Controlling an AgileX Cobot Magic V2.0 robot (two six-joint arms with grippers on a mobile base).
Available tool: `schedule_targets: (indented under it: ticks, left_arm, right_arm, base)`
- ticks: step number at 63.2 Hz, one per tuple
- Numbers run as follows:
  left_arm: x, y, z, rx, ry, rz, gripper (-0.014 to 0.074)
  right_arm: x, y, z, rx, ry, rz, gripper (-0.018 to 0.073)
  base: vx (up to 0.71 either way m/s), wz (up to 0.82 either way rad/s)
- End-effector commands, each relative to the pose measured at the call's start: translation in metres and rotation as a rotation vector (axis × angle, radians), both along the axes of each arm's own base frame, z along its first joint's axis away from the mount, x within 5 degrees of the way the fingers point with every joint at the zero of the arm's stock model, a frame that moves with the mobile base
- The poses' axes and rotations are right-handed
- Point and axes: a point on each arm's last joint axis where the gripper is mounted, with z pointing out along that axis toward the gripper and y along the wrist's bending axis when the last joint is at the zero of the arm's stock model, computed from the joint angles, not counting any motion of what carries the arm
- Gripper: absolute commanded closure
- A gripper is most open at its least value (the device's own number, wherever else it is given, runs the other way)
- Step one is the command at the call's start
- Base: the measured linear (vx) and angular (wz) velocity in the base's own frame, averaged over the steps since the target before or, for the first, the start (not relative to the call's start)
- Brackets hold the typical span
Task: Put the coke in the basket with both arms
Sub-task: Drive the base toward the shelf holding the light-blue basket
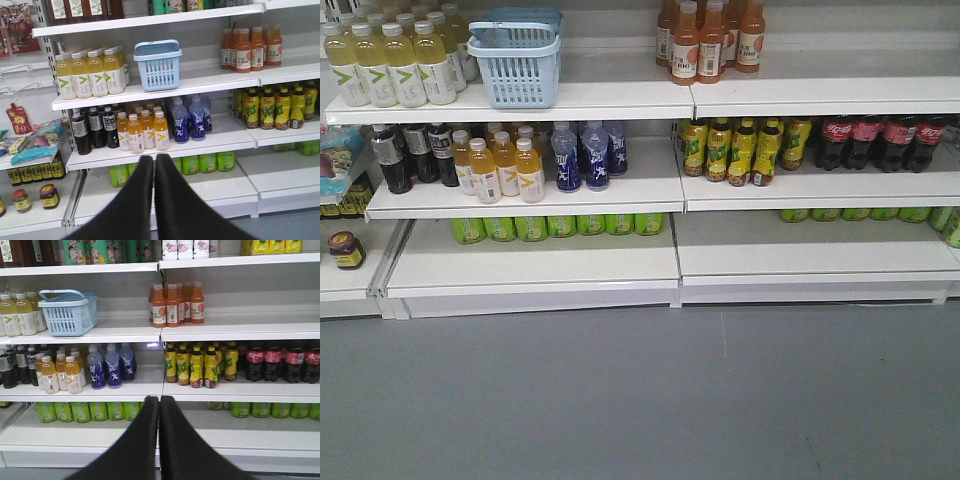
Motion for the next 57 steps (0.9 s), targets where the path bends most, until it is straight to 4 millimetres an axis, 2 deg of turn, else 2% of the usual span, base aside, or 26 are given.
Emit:
schedule_targets:
  ticks: [1, 57]
  left_arm:
    - [-0.0017, -0.0008, 0.0087, -0.004, -0.099, -0.010, 0.0602]
    - [-0.0017, -0.0008, 0.0087, -0.004, -0.099, -0.010, 0.0602]
  right_arm:
    - [-0.0011, 0.0001, 0.0043, 0.000, -0.085, 0.001, 0.0569]
    - [-0.0011, 0.0001, 0.0043, 0.000, -0.085, 0.001, 0.0569]
  base:
    - [0.09, 0.03]
    - [0.12, 0.04]
